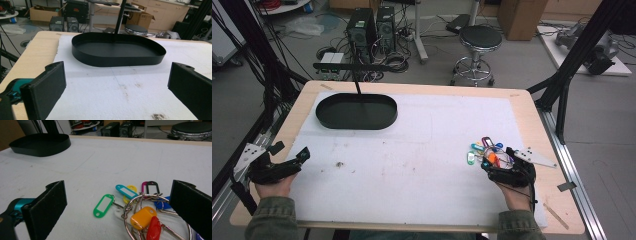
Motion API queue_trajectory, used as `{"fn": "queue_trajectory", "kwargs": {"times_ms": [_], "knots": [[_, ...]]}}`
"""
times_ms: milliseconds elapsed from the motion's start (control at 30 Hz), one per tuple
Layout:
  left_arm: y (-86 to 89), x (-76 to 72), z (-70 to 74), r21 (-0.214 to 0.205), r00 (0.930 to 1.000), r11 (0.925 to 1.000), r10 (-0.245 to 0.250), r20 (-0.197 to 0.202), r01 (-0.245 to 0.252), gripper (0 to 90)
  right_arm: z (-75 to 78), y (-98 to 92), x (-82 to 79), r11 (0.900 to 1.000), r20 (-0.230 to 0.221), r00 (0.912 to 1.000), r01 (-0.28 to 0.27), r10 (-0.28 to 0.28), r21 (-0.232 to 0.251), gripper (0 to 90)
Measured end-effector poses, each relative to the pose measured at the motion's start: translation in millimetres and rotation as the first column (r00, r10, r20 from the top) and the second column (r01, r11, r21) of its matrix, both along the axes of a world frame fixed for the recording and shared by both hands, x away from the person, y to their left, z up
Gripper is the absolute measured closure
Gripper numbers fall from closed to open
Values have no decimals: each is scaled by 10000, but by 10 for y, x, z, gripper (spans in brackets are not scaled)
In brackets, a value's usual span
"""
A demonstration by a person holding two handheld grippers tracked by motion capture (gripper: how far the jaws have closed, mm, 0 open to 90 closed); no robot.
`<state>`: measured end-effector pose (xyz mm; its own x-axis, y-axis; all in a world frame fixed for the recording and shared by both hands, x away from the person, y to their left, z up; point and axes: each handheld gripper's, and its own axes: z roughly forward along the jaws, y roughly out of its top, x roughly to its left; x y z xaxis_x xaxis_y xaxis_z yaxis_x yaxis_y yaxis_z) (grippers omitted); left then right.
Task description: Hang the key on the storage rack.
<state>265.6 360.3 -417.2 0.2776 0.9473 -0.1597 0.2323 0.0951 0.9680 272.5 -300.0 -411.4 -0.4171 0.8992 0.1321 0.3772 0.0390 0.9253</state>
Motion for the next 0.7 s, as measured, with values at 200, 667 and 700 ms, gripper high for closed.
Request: {"fn": "queue_trajectory", "kwargs": {"times_ms": [200,667,700], "knots": [[5,-1,-1,-71,10000,10000,-7,8,7,21,1,-6,-7,10000,-30,10000,-49,49,35,5],[4,2,-6,-107,10000,9999,4,-2,-4,21,2,-3,9,9999,-199,9998,-78,77,-71,5],[3,2,-6,-108,10000,9999,1,0,-1,21,2,-3,9,9999,-199,9998,-78,77,-71,5]]}}
